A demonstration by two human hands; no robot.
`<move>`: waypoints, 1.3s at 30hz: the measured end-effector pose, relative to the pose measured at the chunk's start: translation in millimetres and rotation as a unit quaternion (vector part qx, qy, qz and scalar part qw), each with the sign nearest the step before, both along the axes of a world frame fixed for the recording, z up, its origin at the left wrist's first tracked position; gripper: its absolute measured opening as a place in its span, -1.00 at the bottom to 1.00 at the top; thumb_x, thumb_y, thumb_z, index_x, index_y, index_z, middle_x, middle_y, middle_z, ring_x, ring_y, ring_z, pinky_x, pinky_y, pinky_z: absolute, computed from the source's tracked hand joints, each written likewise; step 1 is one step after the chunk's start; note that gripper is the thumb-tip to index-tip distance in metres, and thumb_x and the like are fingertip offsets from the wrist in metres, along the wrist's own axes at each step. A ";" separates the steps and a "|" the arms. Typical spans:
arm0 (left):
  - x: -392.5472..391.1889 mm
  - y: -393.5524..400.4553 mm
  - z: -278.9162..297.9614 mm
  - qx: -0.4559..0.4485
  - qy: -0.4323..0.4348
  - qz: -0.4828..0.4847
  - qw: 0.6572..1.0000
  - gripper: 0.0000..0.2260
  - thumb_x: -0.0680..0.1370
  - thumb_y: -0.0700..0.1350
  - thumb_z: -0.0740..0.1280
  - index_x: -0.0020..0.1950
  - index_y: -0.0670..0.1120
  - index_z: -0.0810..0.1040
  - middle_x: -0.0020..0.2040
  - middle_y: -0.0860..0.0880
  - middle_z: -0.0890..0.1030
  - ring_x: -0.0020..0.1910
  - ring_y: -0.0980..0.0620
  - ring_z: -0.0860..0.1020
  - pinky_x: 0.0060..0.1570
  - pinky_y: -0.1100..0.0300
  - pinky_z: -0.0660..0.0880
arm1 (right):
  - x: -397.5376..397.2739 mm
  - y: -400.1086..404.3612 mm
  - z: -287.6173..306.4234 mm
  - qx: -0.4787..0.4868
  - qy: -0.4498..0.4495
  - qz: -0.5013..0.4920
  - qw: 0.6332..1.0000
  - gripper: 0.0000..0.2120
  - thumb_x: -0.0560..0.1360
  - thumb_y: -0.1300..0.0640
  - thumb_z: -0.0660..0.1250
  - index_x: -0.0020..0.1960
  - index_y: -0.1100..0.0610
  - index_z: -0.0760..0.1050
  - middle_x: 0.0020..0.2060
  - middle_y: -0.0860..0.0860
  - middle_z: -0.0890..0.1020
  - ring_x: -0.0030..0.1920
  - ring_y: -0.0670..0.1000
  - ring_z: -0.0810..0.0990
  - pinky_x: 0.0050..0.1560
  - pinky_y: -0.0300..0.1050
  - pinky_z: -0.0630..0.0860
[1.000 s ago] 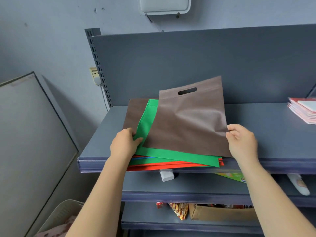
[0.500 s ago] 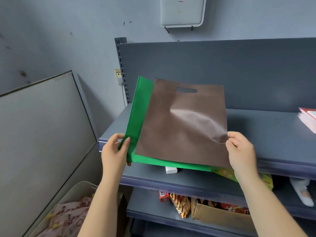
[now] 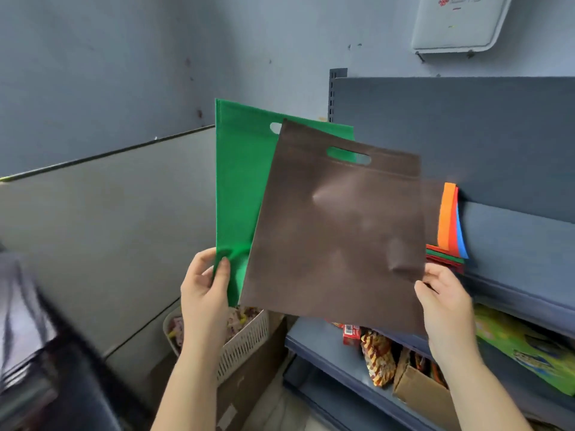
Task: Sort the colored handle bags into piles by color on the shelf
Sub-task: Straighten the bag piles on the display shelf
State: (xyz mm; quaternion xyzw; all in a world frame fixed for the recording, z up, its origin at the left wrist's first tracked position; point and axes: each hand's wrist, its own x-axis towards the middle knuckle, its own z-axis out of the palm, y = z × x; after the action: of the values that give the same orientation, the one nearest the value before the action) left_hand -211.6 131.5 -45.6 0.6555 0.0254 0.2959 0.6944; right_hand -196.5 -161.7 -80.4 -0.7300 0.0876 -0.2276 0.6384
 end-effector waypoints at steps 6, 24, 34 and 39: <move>-60.6 49.1 7.9 -0.019 -0.018 0.088 0.996 -0.66 0.60 -0.24 0.22 -0.07 0.21 0.62 -0.16 0.06 0.70 -0.24 0.11 0.63 -0.23 0.25 0.55 | -8.7 63.2 4.5 0.064 0.018 0.110 0.992 -0.62 0.56 0.33 0.22 -0.09 -0.16 0.54 -0.13 -0.25 0.65 -0.03 -0.18 0.59 -0.06 -0.13 0.52; -226.9 227.2 40.8 -0.044 -0.070 0.339 0.937 -0.81 0.60 -0.19 0.24 0.02 0.07 0.57 -0.09 0.01 0.70 -0.06 -0.02 0.64 0.02 0.11 0.55 | -42.2 301.3 46.3 0.196 0.047 0.373 0.906 -0.68 0.57 0.41 0.16 -0.05 0.02 0.53 -0.18 -0.11 0.69 -0.12 -0.09 0.64 -0.22 -0.31 0.60; -319.6 325.8 55.0 -0.047 -0.101 0.435 0.893 -0.81 0.60 -0.26 0.22 0.00 0.01 0.54 -0.24 0.09 0.69 -0.25 0.17 0.63 -0.13 0.25 0.59 | -92.5 433.9 68.6 0.189 0.010 0.471 0.862 -0.62 0.54 0.49 0.11 -0.06 0.05 0.51 -0.26 -0.14 0.69 -0.24 -0.21 0.64 -0.25 -0.39 0.54; -368.2 366.4 50.9 -0.042 -0.083 0.466 0.880 -0.83 0.60 -0.26 0.24 -0.01 -0.01 0.55 -0.24 0.08 0.69 -0.25 0.13 0.64 -0.13 0.22 0.59 | -120.7 476.5 82.5 0.163 -0.016 0.503 0.848 -0.62 0.53 0.51 0.10 -0.10 0.07 0.49 -0.34 -0.18 0.67 -0.29 -0.23 0.61 -0.25 -0.41 0.53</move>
State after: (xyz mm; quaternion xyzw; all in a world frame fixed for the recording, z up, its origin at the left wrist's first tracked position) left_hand -579.8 497.9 5.3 0.5111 0.2824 0.6376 0.5025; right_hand -317.2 314.7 2.1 -0.5556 -0.2665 0.1307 0.7766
